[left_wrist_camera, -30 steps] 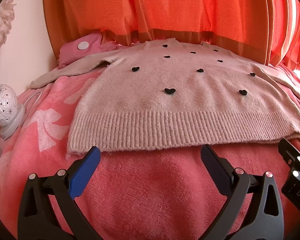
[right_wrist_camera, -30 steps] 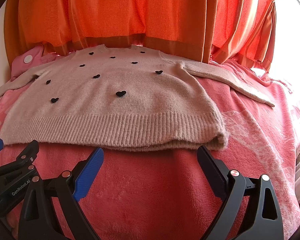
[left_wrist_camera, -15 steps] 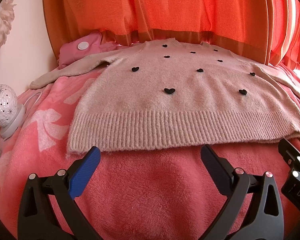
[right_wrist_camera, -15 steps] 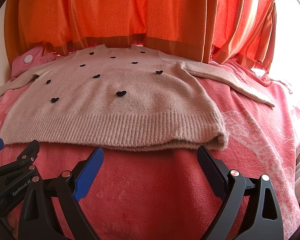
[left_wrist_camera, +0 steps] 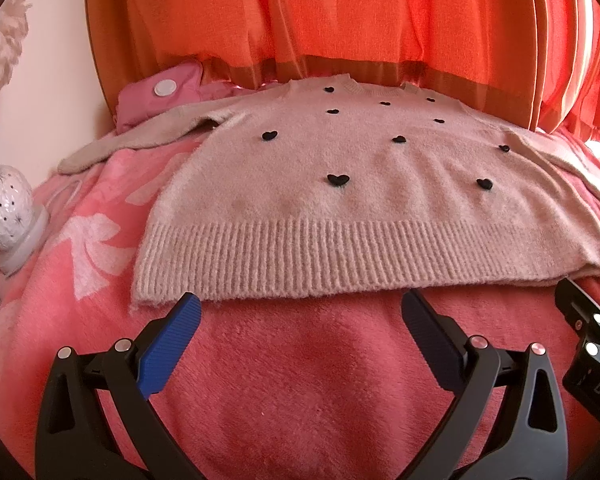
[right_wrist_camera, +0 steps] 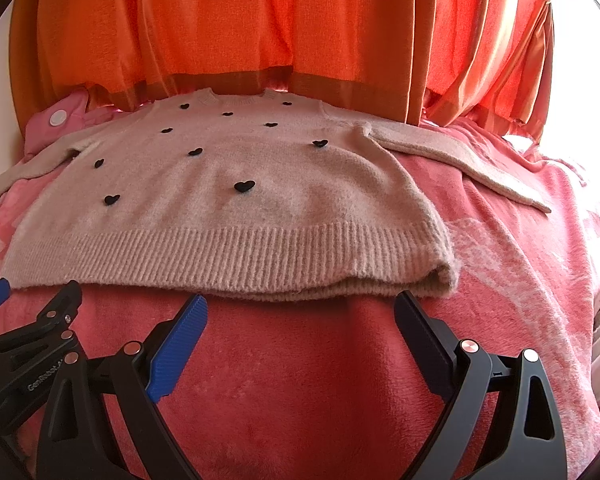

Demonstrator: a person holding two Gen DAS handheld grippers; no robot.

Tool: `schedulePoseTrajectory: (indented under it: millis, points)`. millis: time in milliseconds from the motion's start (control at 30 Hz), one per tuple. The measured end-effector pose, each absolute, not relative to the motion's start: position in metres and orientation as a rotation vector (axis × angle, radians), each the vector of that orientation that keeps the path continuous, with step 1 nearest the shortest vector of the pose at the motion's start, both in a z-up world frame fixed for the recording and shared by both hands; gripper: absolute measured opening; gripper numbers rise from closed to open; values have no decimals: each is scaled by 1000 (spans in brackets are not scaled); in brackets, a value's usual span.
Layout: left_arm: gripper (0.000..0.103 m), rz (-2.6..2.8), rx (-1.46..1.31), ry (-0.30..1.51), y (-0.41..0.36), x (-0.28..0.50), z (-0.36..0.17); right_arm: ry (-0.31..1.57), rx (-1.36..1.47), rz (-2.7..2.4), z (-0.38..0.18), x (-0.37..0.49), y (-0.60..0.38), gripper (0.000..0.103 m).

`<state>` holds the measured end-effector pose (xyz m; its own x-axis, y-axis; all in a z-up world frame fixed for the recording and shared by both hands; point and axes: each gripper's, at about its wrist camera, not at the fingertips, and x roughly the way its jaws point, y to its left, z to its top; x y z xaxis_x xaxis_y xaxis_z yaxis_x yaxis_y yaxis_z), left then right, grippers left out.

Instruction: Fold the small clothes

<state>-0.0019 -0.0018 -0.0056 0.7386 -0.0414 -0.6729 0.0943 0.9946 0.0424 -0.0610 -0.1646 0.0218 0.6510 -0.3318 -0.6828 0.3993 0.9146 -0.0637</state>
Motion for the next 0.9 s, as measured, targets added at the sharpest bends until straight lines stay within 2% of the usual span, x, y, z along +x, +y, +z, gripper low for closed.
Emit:
schedulePoseTrajectory:
  millis: [167,233,333,500,700,733,800,833,867,900]
  points:
    - [98,-140,-60,739,20,10,26,684,292,-393,65,-63,-222,92]
    - [98,-133,-86,721,27,22,42,660,423,-403,80,-56,-274,92]
    - [98,-136,-91,701,26,51,64,638,466,-531,84,-43,-347,92]
    - [98,-138,-59,664,7,105,80,702,600,-777,42,-27,-486,92]
    - [98,-126,-70,692,-26,166,62,649,826,-934,0,-36,-586,86]
    - [98,-127,-70,694,-29,171,59,631,814,-951,1,-33,-592,83]
    - [98,-145,-73,701,-37,184,52,632,828,-945,2,-24,-606,68]
    - [98,-150,-75,703,-38,187,50,618,842,-940,3,-17,-612,54]
    - [98,-157,-78,707,-39,190,47,602,859,-923,5,-14,-617,31]
    - [98,-161,-83,712,-39,195,44,589,881,-903,9,-1,-620,20]
